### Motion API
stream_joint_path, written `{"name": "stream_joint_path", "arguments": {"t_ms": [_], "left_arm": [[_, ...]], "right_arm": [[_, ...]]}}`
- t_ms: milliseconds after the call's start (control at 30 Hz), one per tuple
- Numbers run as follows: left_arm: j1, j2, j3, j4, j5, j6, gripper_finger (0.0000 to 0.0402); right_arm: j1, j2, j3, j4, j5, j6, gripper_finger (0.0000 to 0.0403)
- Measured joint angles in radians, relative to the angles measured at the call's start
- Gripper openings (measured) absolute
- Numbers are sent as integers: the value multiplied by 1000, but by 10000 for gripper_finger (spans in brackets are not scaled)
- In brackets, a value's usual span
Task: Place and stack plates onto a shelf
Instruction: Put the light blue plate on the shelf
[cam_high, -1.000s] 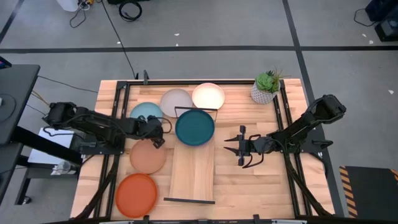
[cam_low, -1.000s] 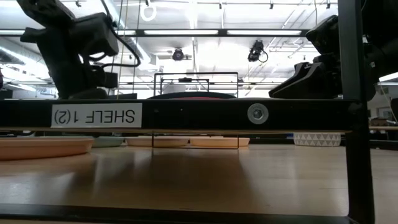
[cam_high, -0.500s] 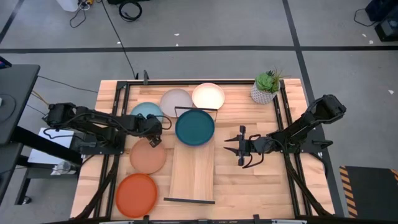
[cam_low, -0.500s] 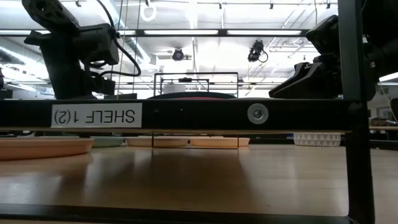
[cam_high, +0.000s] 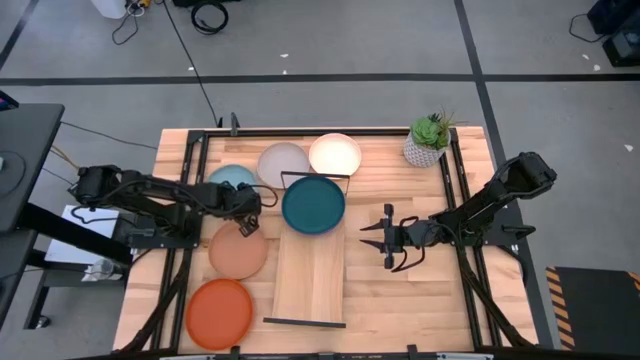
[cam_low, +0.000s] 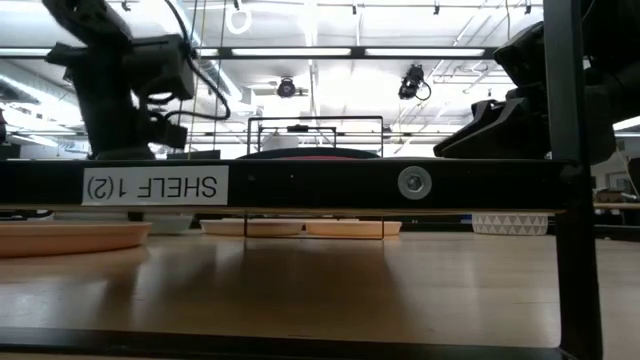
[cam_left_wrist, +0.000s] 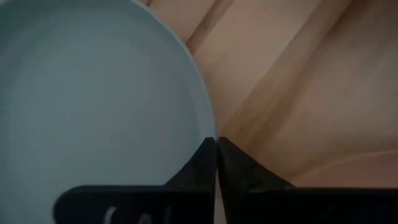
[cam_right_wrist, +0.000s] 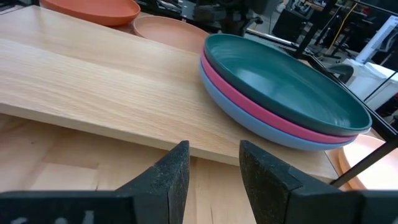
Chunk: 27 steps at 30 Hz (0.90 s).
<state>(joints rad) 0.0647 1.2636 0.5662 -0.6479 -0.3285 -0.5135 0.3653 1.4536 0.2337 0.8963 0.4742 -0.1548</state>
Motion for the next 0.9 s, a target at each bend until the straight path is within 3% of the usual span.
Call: {"name": "stream_joint_path", "arguments": {"t_ms": [233, 400, 533, 633, 700, 767, 900], "left_arm": [[-2, 0, 191, -211, -18, 11, 5], [-35, 0, 387, -387, -124, 37, 4], [-96, 0, 554, -406, -247, 120, 4], [-166, -1, 641, -340, -307, 277, 4], [-219, -1, 655, -235, -284, 413, 5], [-274, 0, 655, -147, -186, 532, 7], [-376, 27, 655, -54, 19, 575, 11]], "right_arm": [[0, 0, 0, 0, 0, 1, 146], [0, 0, 0, 0, 1, 5, 146], [0, 0, 0, 0, 1, 5, 146], [0, 0, 0, 0, 2, 6, 146], [0, 0, 0, -5, 3, 11, 146], [5, -3, 1, -31, 13, 25, 146], [54, -52, 0, -136, 126, 51, 146]]}}
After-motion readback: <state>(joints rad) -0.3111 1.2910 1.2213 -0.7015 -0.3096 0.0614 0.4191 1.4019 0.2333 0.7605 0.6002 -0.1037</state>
